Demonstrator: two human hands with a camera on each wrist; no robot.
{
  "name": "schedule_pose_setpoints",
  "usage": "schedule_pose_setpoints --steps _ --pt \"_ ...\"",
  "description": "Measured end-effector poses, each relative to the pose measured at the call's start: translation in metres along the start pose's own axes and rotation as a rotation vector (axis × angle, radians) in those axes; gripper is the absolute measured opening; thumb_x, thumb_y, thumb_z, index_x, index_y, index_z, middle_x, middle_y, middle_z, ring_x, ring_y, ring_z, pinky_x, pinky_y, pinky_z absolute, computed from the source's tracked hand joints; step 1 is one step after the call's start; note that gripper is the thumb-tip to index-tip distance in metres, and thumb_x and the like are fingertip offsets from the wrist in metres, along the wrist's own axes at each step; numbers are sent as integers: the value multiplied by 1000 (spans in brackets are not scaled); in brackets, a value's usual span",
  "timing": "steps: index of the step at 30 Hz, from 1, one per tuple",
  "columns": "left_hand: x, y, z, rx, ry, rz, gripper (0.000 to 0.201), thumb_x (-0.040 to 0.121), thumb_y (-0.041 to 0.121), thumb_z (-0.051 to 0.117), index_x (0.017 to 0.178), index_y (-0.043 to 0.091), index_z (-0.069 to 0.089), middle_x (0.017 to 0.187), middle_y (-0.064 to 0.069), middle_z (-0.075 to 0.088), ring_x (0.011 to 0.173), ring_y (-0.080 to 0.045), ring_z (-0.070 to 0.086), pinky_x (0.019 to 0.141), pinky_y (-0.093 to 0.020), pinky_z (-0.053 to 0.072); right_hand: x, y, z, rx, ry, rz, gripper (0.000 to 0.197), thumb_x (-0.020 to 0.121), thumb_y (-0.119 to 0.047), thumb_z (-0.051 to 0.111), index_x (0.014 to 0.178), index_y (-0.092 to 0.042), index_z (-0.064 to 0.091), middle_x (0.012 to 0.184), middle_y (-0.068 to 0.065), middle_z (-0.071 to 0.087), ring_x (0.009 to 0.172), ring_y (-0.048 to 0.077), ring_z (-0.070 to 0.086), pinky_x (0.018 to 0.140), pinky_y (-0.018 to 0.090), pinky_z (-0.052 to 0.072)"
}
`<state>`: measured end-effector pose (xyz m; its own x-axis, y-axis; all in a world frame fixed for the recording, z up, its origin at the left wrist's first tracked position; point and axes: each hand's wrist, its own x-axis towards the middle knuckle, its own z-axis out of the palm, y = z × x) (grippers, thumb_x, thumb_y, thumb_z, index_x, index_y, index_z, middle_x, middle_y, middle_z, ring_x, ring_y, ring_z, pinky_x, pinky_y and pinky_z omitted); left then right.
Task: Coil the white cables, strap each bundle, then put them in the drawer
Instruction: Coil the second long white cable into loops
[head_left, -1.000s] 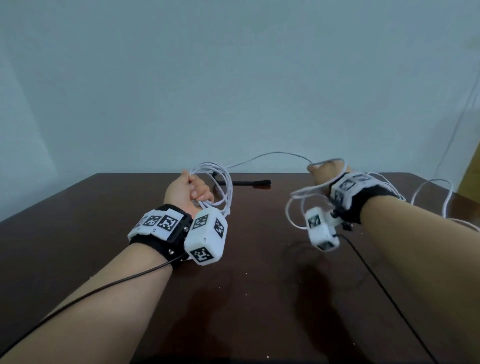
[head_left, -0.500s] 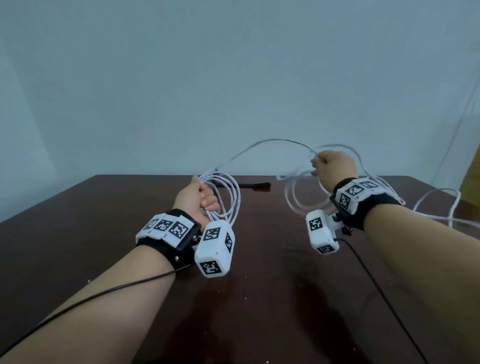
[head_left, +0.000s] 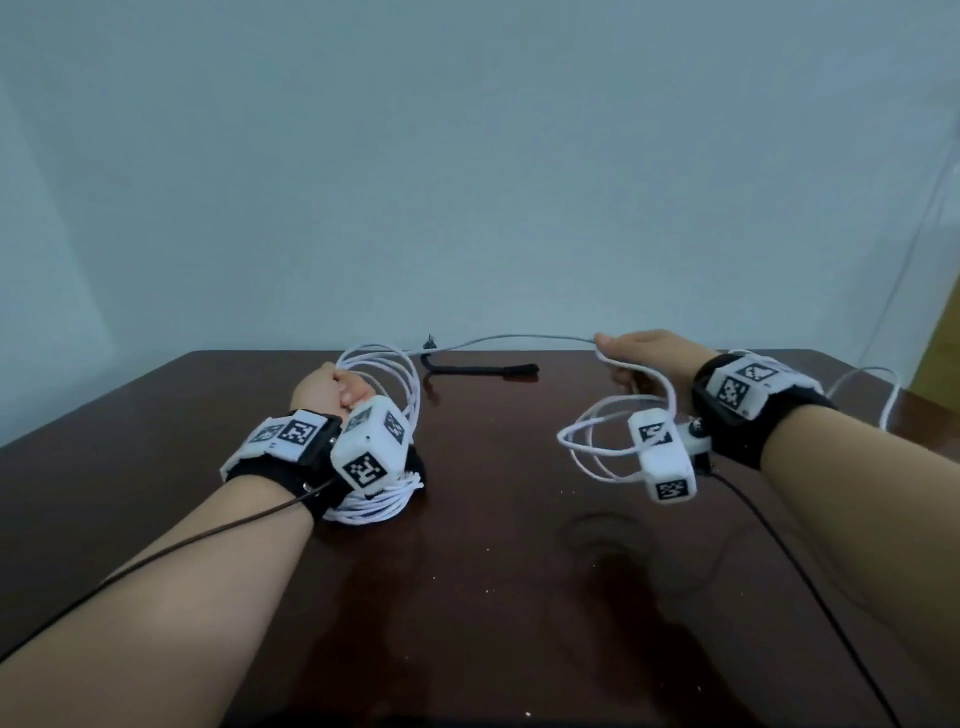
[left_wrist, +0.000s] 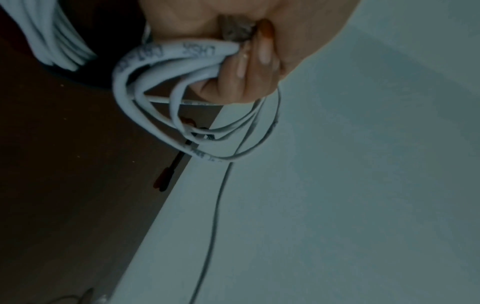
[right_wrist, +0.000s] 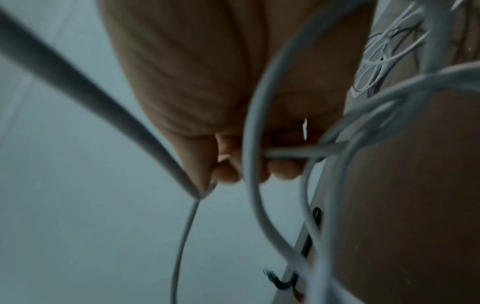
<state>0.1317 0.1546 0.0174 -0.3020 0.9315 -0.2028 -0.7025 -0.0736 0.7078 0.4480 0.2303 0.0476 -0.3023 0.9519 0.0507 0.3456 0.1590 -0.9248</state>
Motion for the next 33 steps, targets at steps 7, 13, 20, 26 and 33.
schedule_pose_setpoints --steps 7,13,20,26,33 --pt "-21 -25 43 212 -46 216 42 103 37 31 66 18 33 36 6 29 26 -7 23 32 -13 18 -29 -27 47 -1221 -15 -368 31 88 -32 46 65 -14 56 65 3 59 66 23 57 65 30 50" --pt "-28 -52 62 573 -75 389 32 103 34 31 93 9 49 45 -1 58 45 -15 63 54 -29 55 -39 -37 76 -1353 -172 -676 35 88 -32 50 58 -14 43 55 1 40 57 20 42 63 32 43" --pt "-40 -73 76 671 -208 414 27 103 34 32 99 10 45 41 1 57 42 -10 57 44 -22 47 -40 -39 82 -1346 -335 -660 40 90 -47 52 59 -21 48 56 -4 47 60 15 45 75 29 37" --pt "-36 -75 73 1064 -200 569 36 101 40 34 79 16 51 72 -3 57 69 -22 59 67 -32 51 -39 -36 73 -1144 -265 -623 21 83 -40 63 81 -23 51 75 -10 58 75 12 54 91 32 33" --pt "-28 -73 76 1328 -247 699 44 100 43 31 85 8 53 74 -8 64 64 -26 55 71 -42 51 -38 -38 59 -1126 -153 -591 25 75 -31 66 86 -25 44 72 -13 51 79 13 54 87 30 30"
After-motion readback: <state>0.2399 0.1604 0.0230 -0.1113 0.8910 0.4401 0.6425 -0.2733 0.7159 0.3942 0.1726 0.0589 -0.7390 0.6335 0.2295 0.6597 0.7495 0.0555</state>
